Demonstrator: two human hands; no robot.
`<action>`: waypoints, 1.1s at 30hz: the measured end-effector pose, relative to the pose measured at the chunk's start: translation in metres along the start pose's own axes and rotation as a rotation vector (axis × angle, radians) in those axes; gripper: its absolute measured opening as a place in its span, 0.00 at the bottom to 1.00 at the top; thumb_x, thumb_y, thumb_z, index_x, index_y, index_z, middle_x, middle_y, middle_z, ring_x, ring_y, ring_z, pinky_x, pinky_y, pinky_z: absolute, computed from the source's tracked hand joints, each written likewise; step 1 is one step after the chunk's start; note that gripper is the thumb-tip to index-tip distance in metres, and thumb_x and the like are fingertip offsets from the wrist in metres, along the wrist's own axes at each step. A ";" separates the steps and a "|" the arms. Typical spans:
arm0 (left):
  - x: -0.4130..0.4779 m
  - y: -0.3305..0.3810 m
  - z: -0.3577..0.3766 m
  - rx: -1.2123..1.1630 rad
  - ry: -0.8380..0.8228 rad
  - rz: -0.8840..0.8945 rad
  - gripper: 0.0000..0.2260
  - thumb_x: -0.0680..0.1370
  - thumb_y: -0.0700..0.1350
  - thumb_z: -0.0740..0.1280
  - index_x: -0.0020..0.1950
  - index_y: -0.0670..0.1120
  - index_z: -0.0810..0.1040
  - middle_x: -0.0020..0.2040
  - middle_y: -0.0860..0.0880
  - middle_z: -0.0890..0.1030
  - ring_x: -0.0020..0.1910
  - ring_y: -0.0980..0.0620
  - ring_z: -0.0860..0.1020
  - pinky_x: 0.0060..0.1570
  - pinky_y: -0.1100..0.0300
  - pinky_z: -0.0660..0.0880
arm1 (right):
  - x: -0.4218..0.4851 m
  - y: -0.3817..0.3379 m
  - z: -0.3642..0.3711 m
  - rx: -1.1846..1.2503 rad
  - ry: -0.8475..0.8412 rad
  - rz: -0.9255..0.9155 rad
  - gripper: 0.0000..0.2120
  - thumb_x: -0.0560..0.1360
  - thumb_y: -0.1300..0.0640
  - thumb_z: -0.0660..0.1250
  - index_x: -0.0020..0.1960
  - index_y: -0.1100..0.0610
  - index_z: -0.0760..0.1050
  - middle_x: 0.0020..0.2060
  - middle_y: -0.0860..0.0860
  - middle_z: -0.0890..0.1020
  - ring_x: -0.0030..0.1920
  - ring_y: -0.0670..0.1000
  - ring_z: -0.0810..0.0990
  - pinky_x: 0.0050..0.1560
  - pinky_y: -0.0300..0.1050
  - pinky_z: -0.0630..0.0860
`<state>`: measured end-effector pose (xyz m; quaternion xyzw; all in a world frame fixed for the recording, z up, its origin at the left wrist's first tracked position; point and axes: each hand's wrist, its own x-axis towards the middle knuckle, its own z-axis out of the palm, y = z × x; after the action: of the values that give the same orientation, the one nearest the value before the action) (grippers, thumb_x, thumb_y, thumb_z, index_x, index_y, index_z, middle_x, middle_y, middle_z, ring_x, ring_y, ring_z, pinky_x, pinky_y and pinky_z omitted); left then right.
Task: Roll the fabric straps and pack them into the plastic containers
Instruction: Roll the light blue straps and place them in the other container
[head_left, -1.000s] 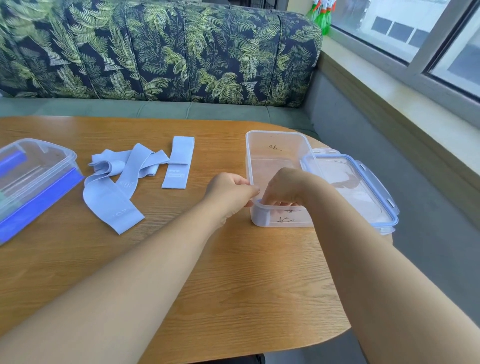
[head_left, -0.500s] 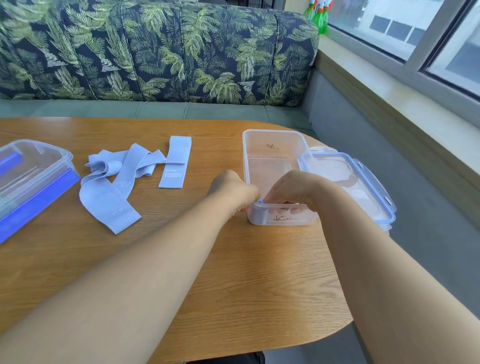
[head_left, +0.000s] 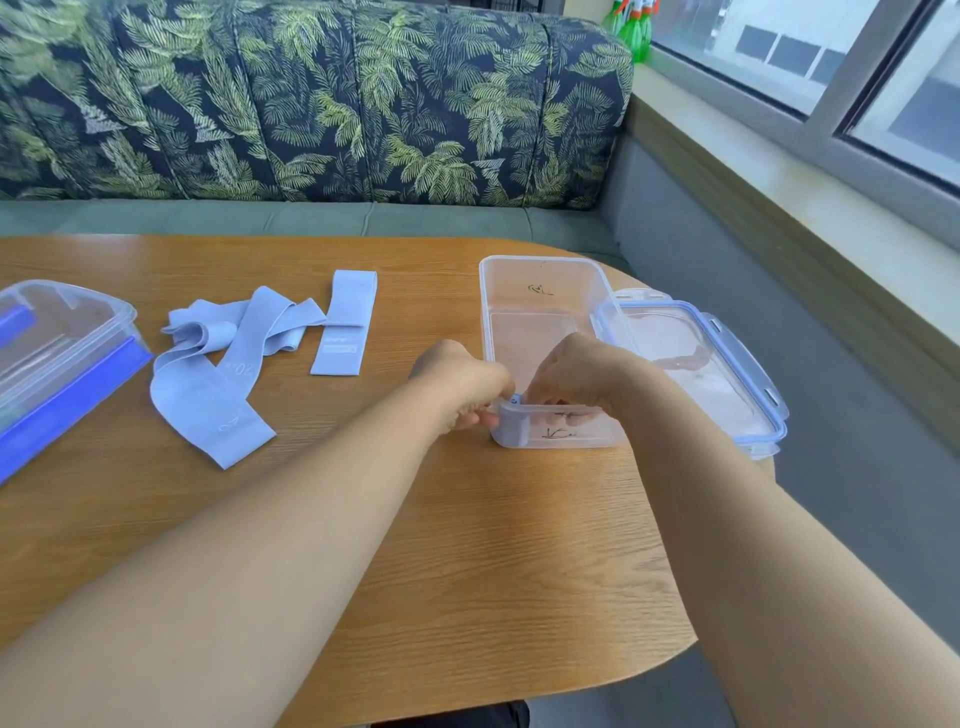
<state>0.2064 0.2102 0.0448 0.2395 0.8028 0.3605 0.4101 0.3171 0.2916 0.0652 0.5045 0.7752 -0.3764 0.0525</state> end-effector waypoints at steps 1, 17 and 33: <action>-0.002 0.001 -0.001 -0.016 -0.029 -0.012 0.13 0.70 0.40 0.71 0.53 0.40 0.76 0.46 0.43 0.83 0.35 0.49 0.84 0.24 0.67 0.68 | 0.000 0.000 0.000 0.000 0.002 -0.003 0.11 0.70 0.60 0.74 0.50 0.63 0.82 0.48 0.60 0.84 0.41 0.53 0.80 0.51 0.51 0.81; -0.005 0.007 0.004 0.001 -0.067 -0.058 0.10 0.72 0.37 0.71 0.49 0.40 0.73 0.45 0.42 0.83 0.29 0.51 0.81 0.19 0.68 0.63 | -0.007 -0.010 0.001 0.016 -0.018 0.079 0.04 0.70 0.61 0.71 0.40 0.62 0.79 0.28 0.54 0.81 0.32 0.52 0.79 0.43 0.46 0.80; -0.009 0.007 -0.006 -0.021 -0.072 -0.050 0.09 0.71 0.43 0.68 0.46 0.42 0.70 0.48 0.43 0.80 0.36 0.47 0.85 0.25 0.64 0.66 | -0.015 -0.004 -0.005 0.064 -0.040 0.021 0.11 0.72 0.62 0.71 0.54 0.63 0.82 0.47 0.60 0.85 0.43 0.54 0.82 0.53 0.50 0.81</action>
<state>0.2069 0.2064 0.0573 0.2278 0.7895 0.3498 0.4500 0.3223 0.2828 0.0775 0.5062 0.7565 -0.4103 0.0559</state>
